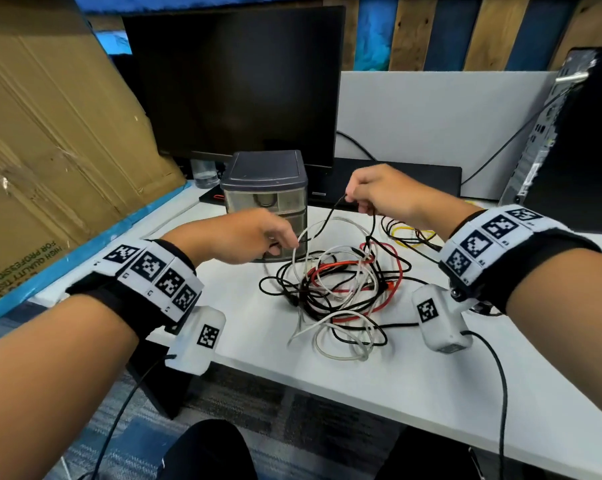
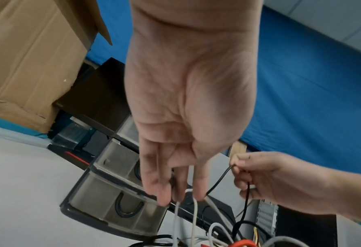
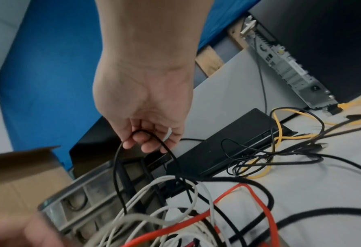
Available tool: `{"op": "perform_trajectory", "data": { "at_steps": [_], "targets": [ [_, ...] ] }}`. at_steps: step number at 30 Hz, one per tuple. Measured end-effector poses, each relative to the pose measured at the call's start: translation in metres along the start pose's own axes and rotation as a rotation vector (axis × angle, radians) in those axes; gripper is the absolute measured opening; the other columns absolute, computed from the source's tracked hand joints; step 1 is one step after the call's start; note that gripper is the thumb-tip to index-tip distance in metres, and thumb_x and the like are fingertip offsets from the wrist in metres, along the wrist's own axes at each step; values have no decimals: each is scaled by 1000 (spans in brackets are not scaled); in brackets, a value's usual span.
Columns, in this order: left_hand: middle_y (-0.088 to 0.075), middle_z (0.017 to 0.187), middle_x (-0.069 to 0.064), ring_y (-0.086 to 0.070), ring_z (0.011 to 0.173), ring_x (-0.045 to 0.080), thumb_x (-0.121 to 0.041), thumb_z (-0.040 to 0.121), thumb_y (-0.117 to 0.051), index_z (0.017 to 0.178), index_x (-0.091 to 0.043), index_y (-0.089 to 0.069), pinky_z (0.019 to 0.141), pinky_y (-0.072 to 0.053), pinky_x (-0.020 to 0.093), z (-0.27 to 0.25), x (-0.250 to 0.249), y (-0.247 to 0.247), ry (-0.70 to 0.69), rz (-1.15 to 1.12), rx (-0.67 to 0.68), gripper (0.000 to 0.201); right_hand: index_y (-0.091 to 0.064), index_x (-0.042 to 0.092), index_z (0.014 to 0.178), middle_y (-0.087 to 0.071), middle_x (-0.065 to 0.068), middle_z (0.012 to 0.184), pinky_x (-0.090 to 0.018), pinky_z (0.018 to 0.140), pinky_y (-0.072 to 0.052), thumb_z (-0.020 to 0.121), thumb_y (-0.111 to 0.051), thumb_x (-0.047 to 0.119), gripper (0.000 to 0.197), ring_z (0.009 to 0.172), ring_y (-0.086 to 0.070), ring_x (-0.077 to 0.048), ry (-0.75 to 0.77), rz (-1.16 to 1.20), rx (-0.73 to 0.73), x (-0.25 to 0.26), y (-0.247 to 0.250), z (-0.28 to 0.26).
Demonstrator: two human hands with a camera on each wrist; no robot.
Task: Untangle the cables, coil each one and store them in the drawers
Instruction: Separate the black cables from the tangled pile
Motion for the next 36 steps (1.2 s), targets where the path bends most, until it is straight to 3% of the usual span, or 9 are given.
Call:
{"op": "perform_trajectory", "data": {
  "at_steps": [3, 7, 11, 15, 19, 23, 28, 33, 36],
  "targets": [
    [-68, 111, -9, -63, 104, 4, 7, 100, -41, 114, -22, -67, 91, -52, 25, 2, -9, 1, 2, -28, -1, 41, -54, 14, 74, -41, 0, 57, -27, 59, -41, 98, -46, 10, 26, 57, -44, -17, -66, 373, -38, 0, 8, -7],
    [-68, 113, -5, -65, 107, 14, -28, 102, -59, 116, -25, -58, 98, -52, 38, 16, -28, 14, -28, -156, -227, 14, -53, 15, 75, -24, 1, 61, -26, 56, -32, 102, -48, 25, 29, 52, -25, -13, -98, 560, 73, 7, 5, -17],
    [-58, 114, -2, -60, 104, 15, -38, 100, -61, 120, -24, -57, 91, -49, 34, 34, -56, 6, -162, -31, -233, 25, -68, 13, 80, -34, 1, 61, -20, 52, -29, 101, -59, 24, 26, 54, -28, -10, 87, 368, 218, 31, -1, -23],
    [-59, 87, -1, -56, 84, 18, -33, 108, -46, 89, -26, -65, 77, -45, 36, 42, -43, -11, -46, -5, -139, 27, -61, 17, 82, -35, 4, 60, -25, 62, -34, 104, -50, 19, 25, 58, -36, -10, 131, 669, 69, 36, 21, -22],
    [-68, 98, 8, -61, 84, 25, -32, 108, -41, 92, -21, -69, 80, -51, 42, 34, -32, -1, -30, -70, -253, 34, -54, 22, 81, -47, 5, 63, -27, 63, -38, 106, -43, 24, 27, 62, -46, -12, 16, 893, -100, 13, 43, -21],
    [-70, 86, -6, -67, 86, 14, -34, 110, -41, 90, -20, -72, 86, -55, 42, 28, -52, 25, -120, 28, -376, 39, -53, 21, 77, -56, 4, 62, -32, 68, -42, 105, -43, 26, 30, 64, -51, -15, -140, 449, -325, -19, 48, -19],
    [-72, 71, -1, -69, 70, 13, -34, 110, -39, 88, -16, -67, 81, -57, 42, 26, -75, 69, -194, -19, -591, 40, -55, 21, 82, -63, -2, 80, -33, 71, -42, 105, -39, 23, 29, 76, -54, -17, -51, 194, -390, -25, 40, -25],
    [-51, 54, -7, -51, 43, 4, -30, 111, -38, 90, -8, -66, 51, -44, 24, 13, -88, 96, -210, -172, -762, 41, -60, 18, 94, -64, -4, 103, -33, 75, -41, 105, -43, 25, 21, 96, -56, -22, 36, -152, -283, -17, 28, -32],
    [-50, 56, -10, -44, 44, -2, -28, 111, -39, 95, -10, -70, 48, -32, 13, 13, -88, 95, -173, -153, -721, 40, -64, 14, 97, -59, -7, 106, -33, 78, -39, 105, -46, 23, 21, 96, -54, -24, 82, -307, -246, -14, 26, -34]
  ]
}}
Point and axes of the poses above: each hand's wrist, its own z-axis towards the middle knuckle, its own y-axis out of the back of the hand, x = y × z, the point moved 7 cm from there along z, towards the middle knuckle
